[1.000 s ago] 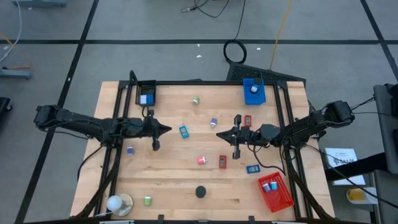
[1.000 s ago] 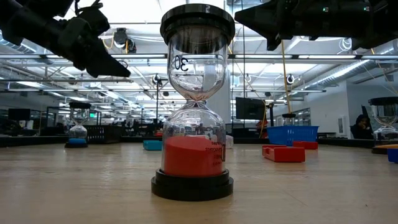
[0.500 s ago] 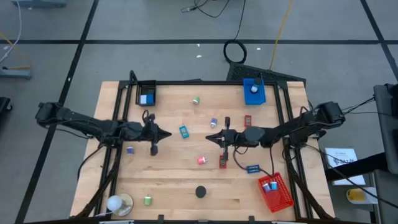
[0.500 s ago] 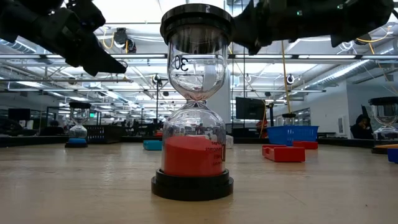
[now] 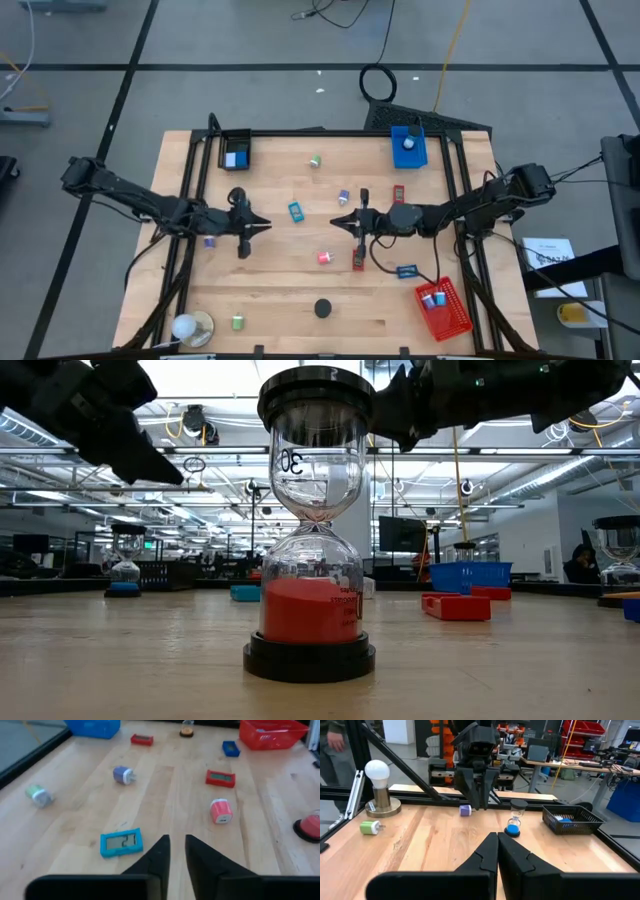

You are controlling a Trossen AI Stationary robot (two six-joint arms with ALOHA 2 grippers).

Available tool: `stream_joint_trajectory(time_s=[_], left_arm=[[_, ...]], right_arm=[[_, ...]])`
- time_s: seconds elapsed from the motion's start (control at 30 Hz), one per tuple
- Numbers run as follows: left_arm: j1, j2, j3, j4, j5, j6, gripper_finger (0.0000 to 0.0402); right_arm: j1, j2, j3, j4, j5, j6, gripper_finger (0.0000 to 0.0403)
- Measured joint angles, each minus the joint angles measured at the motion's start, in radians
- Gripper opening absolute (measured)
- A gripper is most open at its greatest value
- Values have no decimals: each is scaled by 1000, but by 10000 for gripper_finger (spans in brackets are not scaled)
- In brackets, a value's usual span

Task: Pick & Place Office items
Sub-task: Put the right blue charger adapter into the red basket

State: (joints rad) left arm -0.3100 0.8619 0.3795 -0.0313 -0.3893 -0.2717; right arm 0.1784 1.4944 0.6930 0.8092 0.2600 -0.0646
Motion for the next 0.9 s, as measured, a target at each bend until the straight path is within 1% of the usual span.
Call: stream_joint_trajectory(time_s=[0.1, 0.2, 0.3, 0.4, 0.53, 0.73, 0.9], left_arm=[[-38, 2, 26, -87, -16, -74, 101], [-90, 14, 37, -138, -4, -112, 131], [-161, 36, 37, -165, 0, -138, 158], [-240, 72, 37, -168, 6, -171, 176], [-346, 131, 37, -138, 2, -212, 176], [-478, 232, 37, -61, -4, -283, 154], [-541, 304, 37, 5, -15, -307, 141]], right_arm=[[0, 0, 0, -1, 0, 0, 0], [0, 0, 0, -1, 0, 0, 0], [0, 0, 0, -1, 0, 0, 0], [0, 0, 0, -1, 0, 1, 0], [0, 0, 0, -1, 0, 1, 0], [0, 0, 0, -1, 0, 1, 0], [0, 0, 0, -1, 0, 1, 0]])
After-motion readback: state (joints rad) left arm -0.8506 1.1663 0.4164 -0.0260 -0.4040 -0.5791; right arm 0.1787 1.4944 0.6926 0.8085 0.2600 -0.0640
